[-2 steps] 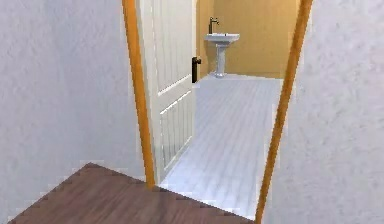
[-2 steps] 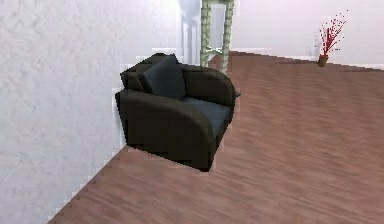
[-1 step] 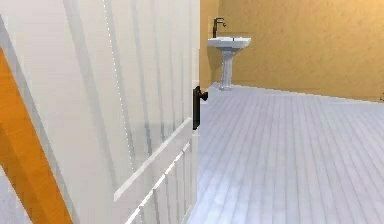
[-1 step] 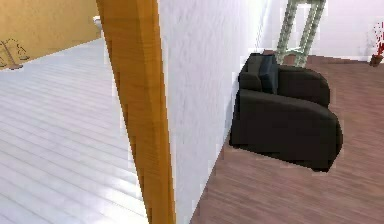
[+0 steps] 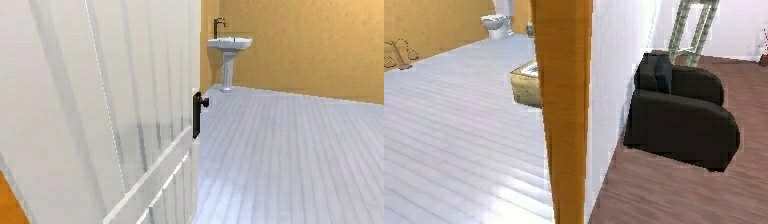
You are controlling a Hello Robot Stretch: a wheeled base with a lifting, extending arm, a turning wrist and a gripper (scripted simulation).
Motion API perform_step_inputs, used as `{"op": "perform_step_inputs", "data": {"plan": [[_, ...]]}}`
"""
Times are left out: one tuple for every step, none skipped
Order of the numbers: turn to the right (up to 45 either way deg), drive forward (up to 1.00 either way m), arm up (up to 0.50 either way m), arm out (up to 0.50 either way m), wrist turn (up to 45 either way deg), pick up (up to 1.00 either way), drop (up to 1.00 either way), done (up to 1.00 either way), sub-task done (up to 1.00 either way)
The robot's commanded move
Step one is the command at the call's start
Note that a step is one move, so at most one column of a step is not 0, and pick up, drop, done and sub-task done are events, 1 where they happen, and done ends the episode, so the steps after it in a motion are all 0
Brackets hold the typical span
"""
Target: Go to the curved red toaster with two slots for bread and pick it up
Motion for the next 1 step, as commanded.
{"op": "perform_step_inputs", "data": {"plan": [[21.0, 0.0, 0.0, 0.0, 0.0, 0.0, 0.0, 0.0, 0.0]]}}
